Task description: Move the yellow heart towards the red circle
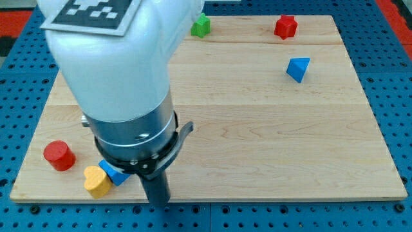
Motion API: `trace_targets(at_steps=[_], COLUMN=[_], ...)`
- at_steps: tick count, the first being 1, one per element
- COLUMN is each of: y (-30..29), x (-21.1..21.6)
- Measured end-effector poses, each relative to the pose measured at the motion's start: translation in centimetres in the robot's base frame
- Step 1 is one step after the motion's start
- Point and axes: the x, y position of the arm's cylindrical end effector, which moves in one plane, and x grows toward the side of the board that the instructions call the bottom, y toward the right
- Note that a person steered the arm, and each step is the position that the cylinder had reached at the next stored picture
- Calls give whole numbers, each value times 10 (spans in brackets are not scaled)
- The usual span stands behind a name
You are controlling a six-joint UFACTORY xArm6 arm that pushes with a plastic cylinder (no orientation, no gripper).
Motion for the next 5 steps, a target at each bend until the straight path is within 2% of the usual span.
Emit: trace_targets(at_steps=[1, 3, 4, 5], y=[-53, -113, -125, -125], x=[0, -3, -16, 1])
